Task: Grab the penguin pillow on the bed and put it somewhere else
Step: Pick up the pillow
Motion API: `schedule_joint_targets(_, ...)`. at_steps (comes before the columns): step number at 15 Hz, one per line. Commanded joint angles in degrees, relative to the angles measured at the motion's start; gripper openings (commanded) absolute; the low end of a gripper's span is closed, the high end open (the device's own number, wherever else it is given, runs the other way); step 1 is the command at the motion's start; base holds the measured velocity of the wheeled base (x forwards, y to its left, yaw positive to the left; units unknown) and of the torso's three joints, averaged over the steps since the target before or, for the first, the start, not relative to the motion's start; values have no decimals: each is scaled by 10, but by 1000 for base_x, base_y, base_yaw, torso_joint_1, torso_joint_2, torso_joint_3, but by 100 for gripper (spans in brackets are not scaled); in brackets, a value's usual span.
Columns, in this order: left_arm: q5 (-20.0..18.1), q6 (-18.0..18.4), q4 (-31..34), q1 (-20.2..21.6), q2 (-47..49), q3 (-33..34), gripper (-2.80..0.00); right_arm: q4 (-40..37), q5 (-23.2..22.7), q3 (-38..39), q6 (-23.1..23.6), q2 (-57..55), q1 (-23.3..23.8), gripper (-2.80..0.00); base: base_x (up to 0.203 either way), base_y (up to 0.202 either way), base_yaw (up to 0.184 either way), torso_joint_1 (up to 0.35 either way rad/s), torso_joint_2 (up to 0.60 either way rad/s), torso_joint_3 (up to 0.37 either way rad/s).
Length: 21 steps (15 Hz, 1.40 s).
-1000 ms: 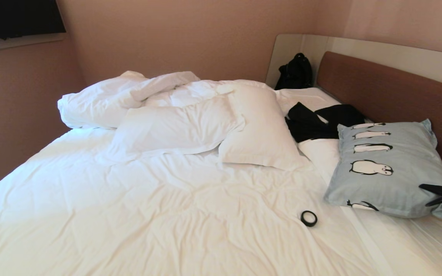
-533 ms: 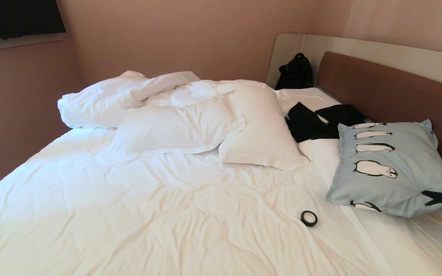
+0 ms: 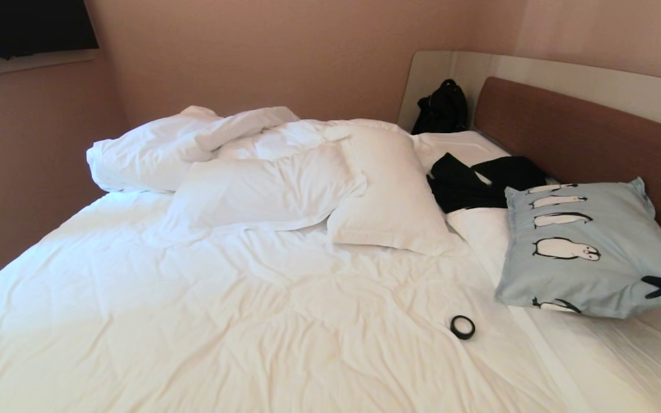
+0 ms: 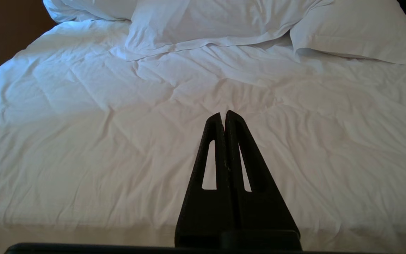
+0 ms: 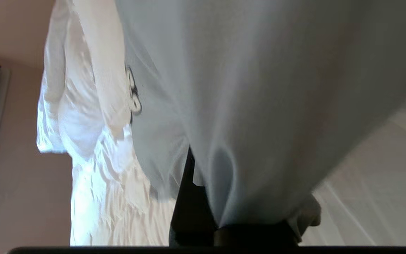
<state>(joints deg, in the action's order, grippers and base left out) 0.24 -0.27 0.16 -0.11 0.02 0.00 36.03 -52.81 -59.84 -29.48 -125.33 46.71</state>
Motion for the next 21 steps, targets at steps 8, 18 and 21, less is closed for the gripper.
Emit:
schedule_joint_targets(8,0,0,0,0,0,1,-280,5,-7,-79,-144,5,106,-280,0,0,0,0,0,0)
schedule_joint_targets(18,0,0,0,0,0,1,-280,1,-1,-134,-195,-44,135,-280,0,0,0,0,0,0)
schedule_joint_targets(21,0,0,0,0,0,1,-280,2,-1,-135,-194,-47,139,-280,0,0,0,0,0,0)
